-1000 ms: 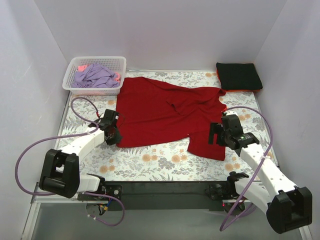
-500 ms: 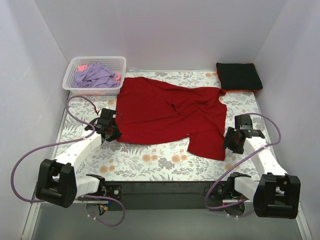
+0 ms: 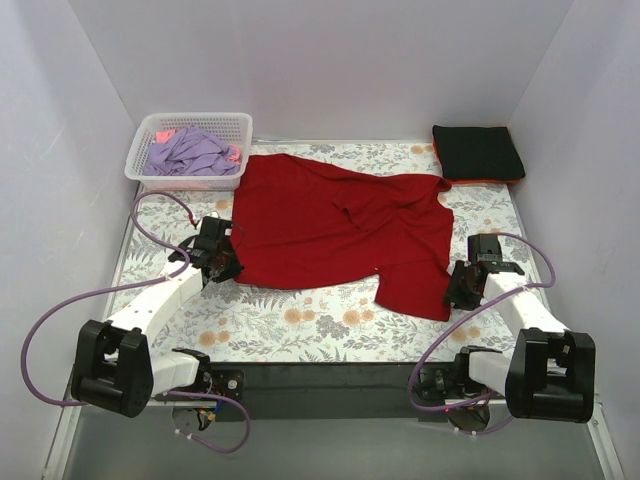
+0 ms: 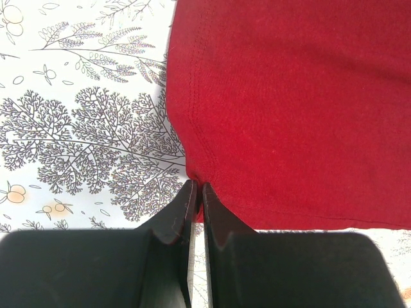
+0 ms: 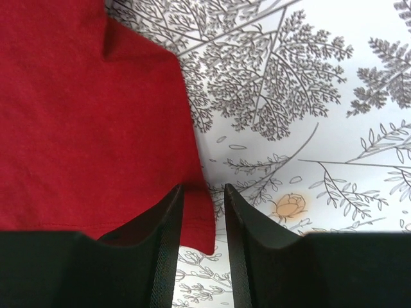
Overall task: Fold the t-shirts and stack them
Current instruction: Flatten the tshirt out
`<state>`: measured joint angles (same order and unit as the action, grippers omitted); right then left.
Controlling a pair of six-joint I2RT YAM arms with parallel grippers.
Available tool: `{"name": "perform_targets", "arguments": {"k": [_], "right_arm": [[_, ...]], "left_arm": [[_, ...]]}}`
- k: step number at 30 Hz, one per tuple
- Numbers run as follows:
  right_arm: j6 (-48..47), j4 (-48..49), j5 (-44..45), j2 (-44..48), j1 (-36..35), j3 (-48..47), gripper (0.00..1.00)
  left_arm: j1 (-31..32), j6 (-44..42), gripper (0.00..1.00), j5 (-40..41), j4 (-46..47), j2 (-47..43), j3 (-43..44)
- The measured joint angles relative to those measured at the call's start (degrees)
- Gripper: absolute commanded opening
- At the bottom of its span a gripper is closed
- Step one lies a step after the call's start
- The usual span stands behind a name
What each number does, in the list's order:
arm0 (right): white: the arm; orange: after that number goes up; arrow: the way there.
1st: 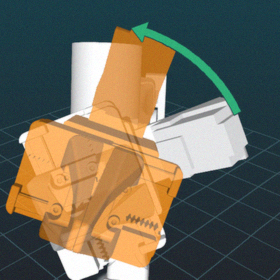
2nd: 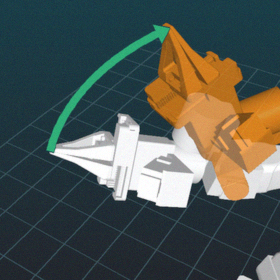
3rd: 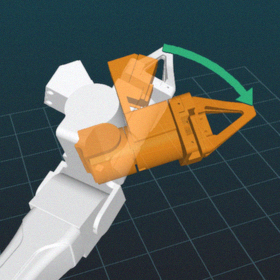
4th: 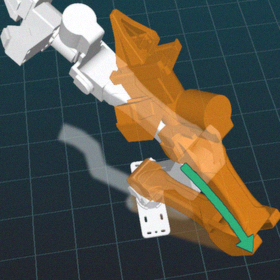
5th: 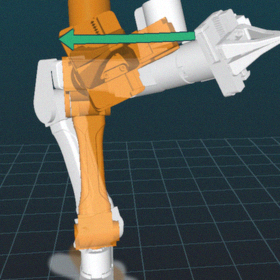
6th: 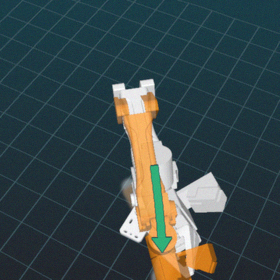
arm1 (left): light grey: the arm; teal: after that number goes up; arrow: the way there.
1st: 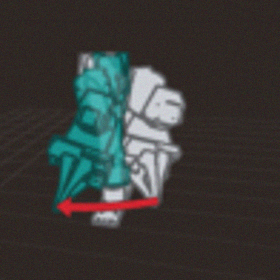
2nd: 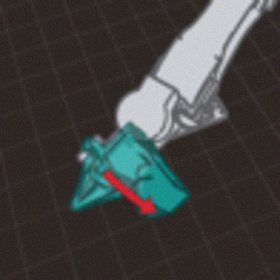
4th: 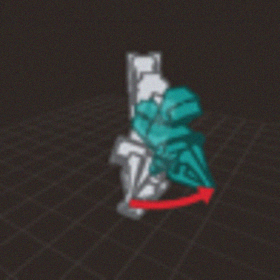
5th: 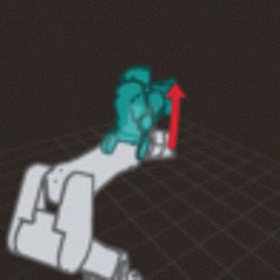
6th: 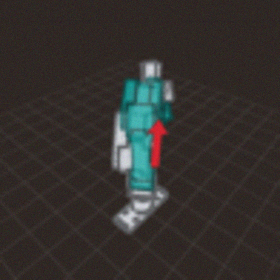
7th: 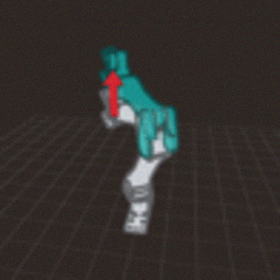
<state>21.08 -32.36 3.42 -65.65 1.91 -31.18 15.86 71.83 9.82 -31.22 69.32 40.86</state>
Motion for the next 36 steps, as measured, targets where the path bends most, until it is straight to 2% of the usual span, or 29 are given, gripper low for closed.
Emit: {"name": "perform_targets", "arguments": {"k": [18, 27, 30, 34, 36], "right_arm": [[-0.26, 2.93, -2.38, -1.03, 0.0, 0.04, 0.39], [-0.22, 4.26, -1.84, -2.78, -1.14, -0.44, 0.33], [-0.17, 4.42, -1.29, -3.37, -1.46, -0.7, 0.25], [-0.15, 5.16, -0.15, -3.76, -2.95, -0.87, 0.21], [-0.2, 5.53, 0.09, -3.8, -3.32, -0.87, 0.11]], "left_arm": [[-0.04, -0.13, 0.0, -0.22, 0.0, 0.0, 0.0], [-0.15, -0.48, 0.0, -0.28, 0.0, 0.0, 0.0], [-0.24, -0.5, 0.0, -0.33, 0.0, 0.0, 0.0], [-0.33, -0.5, 0.0, -0.46, 0.0, 0.0, 0.0], [-0.33, -0.5, 0.0, -0.46, 0.0, 0.0, 0.0]]}}
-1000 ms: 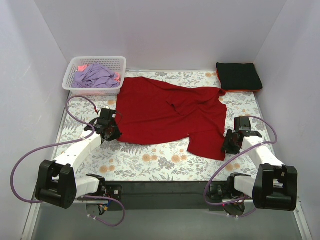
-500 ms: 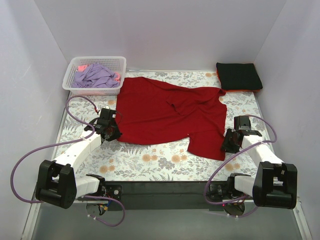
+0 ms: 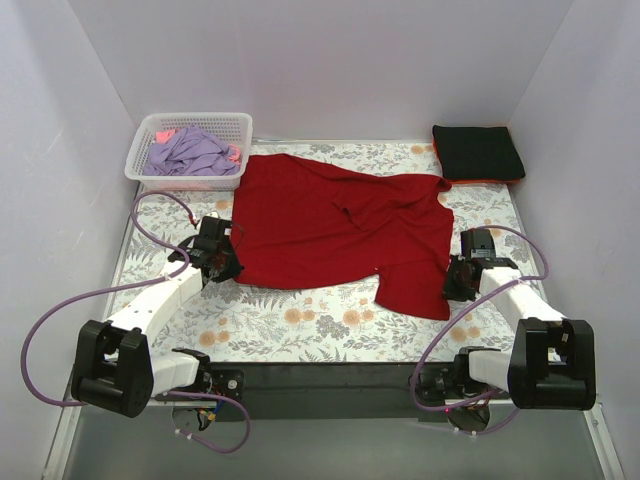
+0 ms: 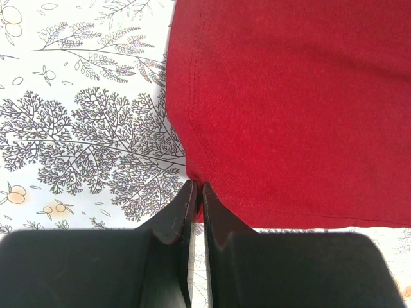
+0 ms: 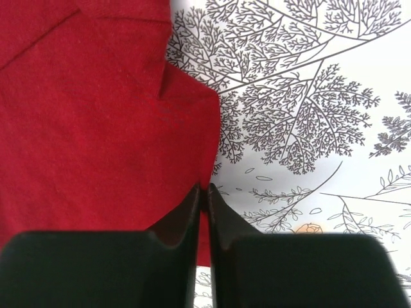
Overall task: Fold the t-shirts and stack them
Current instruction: Flatten the tshirt out
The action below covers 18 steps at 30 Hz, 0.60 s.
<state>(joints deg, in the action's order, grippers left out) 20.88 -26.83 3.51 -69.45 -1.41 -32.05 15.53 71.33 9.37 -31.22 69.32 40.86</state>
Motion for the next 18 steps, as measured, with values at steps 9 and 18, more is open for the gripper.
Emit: {"name": "perform_targets", "arguments": {"k": [9, 18], "right_arm": [[-0.39, -0.44, 1.68, 1.6, -0.26, 0.0, 0.01], [-1.84, -6.64, 8.76, 10.51, -0.22, -21.46, 0.01]], "left_arm": [[-0.28, -0.22, 0.0, 1.09, -0.09, -0.02, 0.13], [-0.37, -0.9, 0.0, 6.95, -5.77, 0.94, 15.08]]}}
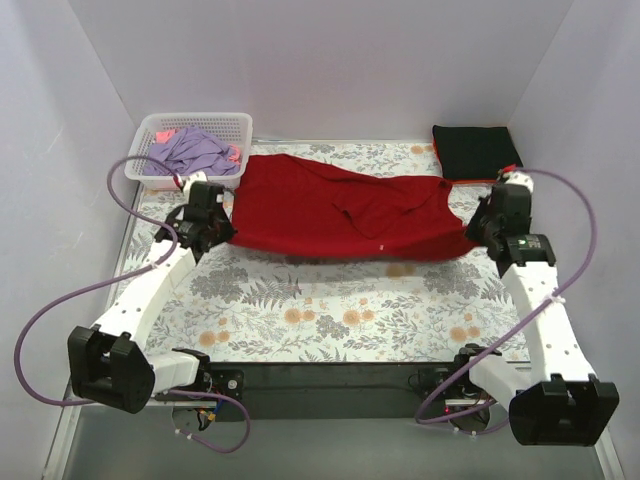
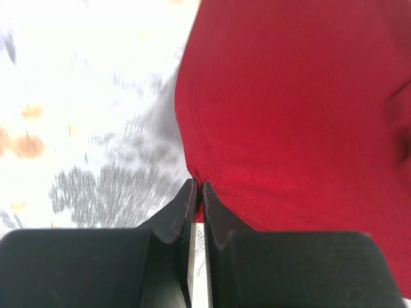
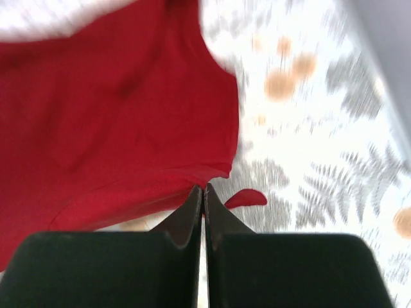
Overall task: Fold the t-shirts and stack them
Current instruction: Flatten the tshirt out
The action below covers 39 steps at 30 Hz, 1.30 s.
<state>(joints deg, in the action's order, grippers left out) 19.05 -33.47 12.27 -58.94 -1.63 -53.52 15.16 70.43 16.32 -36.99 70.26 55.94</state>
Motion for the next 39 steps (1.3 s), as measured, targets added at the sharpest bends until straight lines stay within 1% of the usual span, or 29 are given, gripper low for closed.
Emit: {"name": "perform_targets", "arguments": {"k": [4, 7, 10, 14, 18, 20, 22, 25, 33, 37, 39], "right_arm": [[-1.22, 0.59, 2.82, 3.89, -0.02, -11.17, 0.01], [-1.73, 0.42, 3.63, 7.02, -0.02, -14.29, 0.01], [-2.64, -0.7, 3.82, 10.49, -0.02, -14.34, 0.01], [-4.09, -2.51, 3.69, 13.18, -0.02, -14.29, 0.01], [-5.35, -3.98, 2.73, 12.68, -0.04, -15.56, 0.01], [-5.97, -4.59, 1.92, 11.32, -0.07, -18.16, 0.01], [-6.58, -4.63, 1.64, 10.1, -0.07, -20.79, 0.01], [-8.35, -5.64, 2.05, 10.54, -0.07, -25.77, 0.01], [-14.05, -6.73, 3.63, 16.44, -0.33, -44.61, 0.01], [-17.77, -5.14, 3.82, 17.57, -0.33, -54.8, 0.01], [-19.32, -3.76, 3.89, 17.84, -0.42, -57.2, 0.01]], "left_arm": [[0.0, -0.98, 0.0, 3.56, -1.53, 0.04, 11.69], [0.0, -1.46, 0.0, 5.18, -2.1, -0.81, 16.61], [0.02, -1.44, 0.0, 5.86, -3.85, -3.21, 17.22], [0.02, -1.36, 0.0, 6.16, -5.51, -6.71, 15.43], [0.02, -1.51, 0.0, 6.73, -6.62, -6.78, 15.82], [0.02, -1.7, 0.0, 7.13, -8.09, -5.14, 18.51], [0.02, -2.21, 0.0, 7.28, -9.79, -3.28, 23.17], [0.07, -3.61, 0.0, 8.15, -12.31, -3.15, 31.41], [0.13, -9.77, 0.0, 11.82, -14.53, -9.66, 54.55], [0.22, -11.82, 0.0, 11.8, -13.14, -13.77, 60.67], [0.24, -12.76, 0.0, 11.78, -12.11, -15.17, 63.08]]}}
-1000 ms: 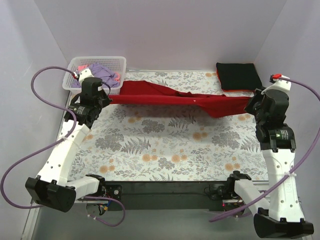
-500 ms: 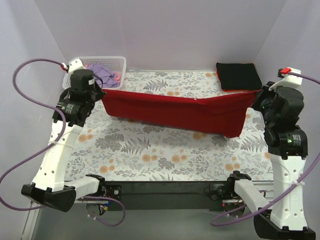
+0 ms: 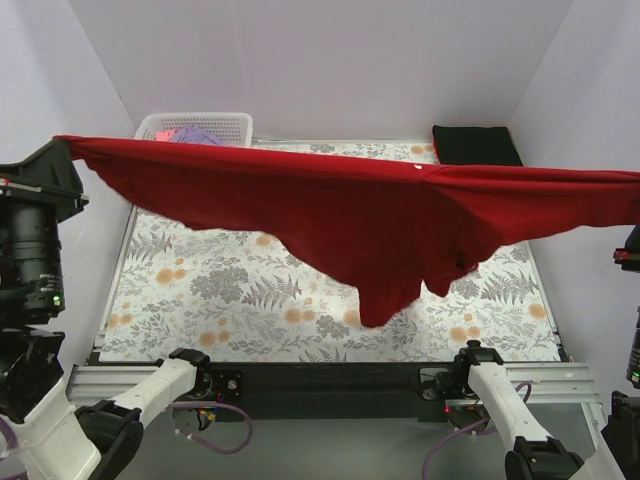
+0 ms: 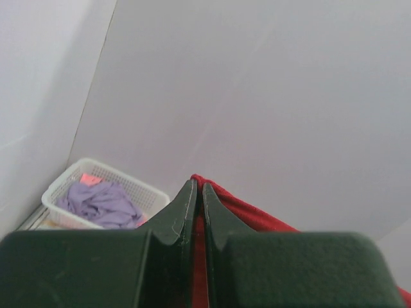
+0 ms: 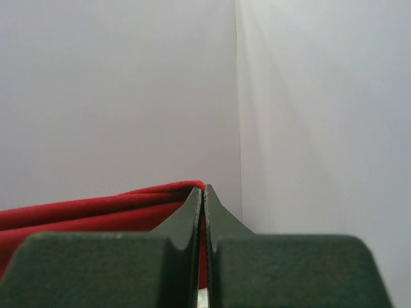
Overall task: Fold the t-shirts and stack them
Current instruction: Flatten the tshirt out
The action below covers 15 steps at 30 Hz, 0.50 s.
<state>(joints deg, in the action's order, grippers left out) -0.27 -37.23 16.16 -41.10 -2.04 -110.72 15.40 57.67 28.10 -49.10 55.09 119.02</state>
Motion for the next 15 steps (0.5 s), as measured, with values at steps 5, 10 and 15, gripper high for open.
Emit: {"name": "perform_targets", "arguments": {"k": [5, 10, 15], "right_arm": [[-2.71, 2.25, 0.11, -0.2, -0.59, -0.66, 0.01], [-4.52, 5.84, -0.13, -3.28, -0.68, -1.75, 0.01], [-5.09, 13.05, -1.66, -5.9, -0.68, 6.93, 0.01]], "left_arm": [[0.0, -2.27, 0.0, 0.0, 1.81, 0.31, 3.78], [0.0, -4.85, 0.0, 0.11, 5.55, 3.26, 3.58], [-0.02, -6.05, 0.0, 1.62, 13.73, 6.34, -11.56]]}}
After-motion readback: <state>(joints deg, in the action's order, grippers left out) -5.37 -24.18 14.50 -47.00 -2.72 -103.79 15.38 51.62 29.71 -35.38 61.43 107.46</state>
